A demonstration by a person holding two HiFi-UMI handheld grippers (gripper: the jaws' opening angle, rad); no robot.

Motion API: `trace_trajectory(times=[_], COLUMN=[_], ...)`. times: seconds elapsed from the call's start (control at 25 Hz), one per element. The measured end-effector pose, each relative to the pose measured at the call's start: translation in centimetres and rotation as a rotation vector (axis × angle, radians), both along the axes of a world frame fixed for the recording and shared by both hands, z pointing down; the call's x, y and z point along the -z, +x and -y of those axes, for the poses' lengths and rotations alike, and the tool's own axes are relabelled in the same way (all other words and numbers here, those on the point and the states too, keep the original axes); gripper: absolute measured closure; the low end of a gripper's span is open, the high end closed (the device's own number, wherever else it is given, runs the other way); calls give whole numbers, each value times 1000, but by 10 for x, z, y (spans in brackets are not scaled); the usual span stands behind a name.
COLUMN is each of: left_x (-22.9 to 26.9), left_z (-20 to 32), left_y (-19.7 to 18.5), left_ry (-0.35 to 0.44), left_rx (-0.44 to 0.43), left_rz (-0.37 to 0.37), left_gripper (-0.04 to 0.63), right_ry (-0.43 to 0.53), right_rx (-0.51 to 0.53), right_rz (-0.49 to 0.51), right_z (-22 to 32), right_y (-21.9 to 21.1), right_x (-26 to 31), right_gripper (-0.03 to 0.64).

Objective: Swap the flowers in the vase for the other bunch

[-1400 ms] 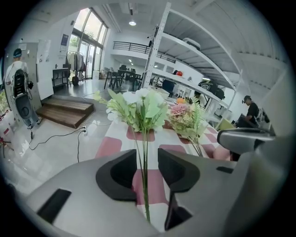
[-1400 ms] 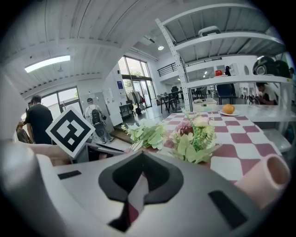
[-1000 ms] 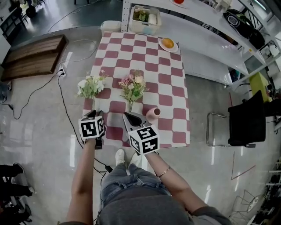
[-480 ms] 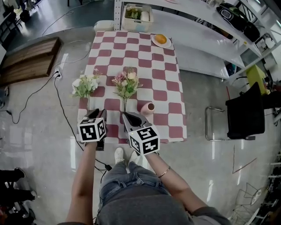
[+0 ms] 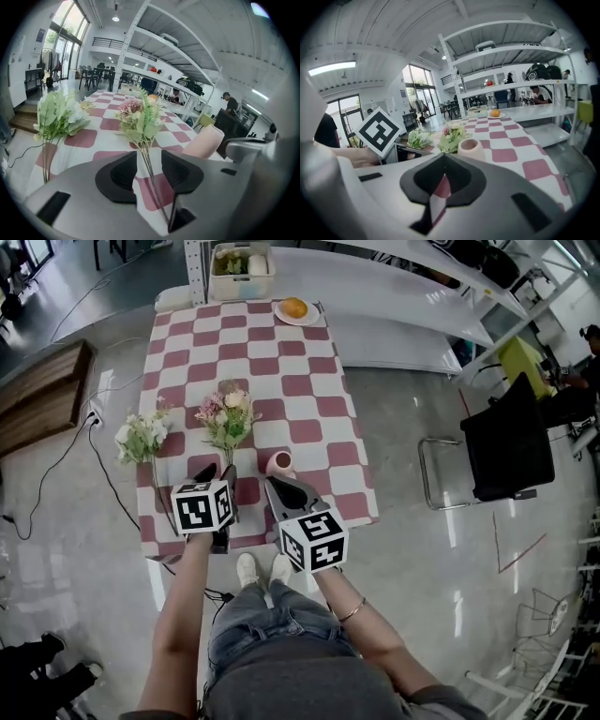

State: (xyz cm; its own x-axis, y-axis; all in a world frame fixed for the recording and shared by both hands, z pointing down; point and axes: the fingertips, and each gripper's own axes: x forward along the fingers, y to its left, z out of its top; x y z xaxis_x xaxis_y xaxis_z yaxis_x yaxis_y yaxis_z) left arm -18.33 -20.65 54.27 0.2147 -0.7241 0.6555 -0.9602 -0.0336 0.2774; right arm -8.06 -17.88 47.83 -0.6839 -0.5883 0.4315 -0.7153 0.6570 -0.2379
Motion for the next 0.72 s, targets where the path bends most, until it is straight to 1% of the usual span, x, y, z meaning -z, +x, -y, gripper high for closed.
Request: trace_trajectory(times=[0.12, 0.28, 0.6, 0.72], left_x=[-7, -15, -35, -41], left_z=[9, 21, 36, 41], left_y=[11, 14, 13, 11], left_ry=[-11, -29, -82, -103], left_rx=[3, 5, 26, 32], left_rz=[13, 27, -6, 0], left_gripper=[408, 405, 407, 417], right_ry=[-2, -8, -32, -45], right_rx=[-45, -93, -159, -171], right_rz=[0, 7, 2, -3], right_z=[3, 9, 24, 30], right_y=[20, 38, 59, 62], right_x=[1, 0, -13, -17], right_gripper=[606, 607, 606, 607])
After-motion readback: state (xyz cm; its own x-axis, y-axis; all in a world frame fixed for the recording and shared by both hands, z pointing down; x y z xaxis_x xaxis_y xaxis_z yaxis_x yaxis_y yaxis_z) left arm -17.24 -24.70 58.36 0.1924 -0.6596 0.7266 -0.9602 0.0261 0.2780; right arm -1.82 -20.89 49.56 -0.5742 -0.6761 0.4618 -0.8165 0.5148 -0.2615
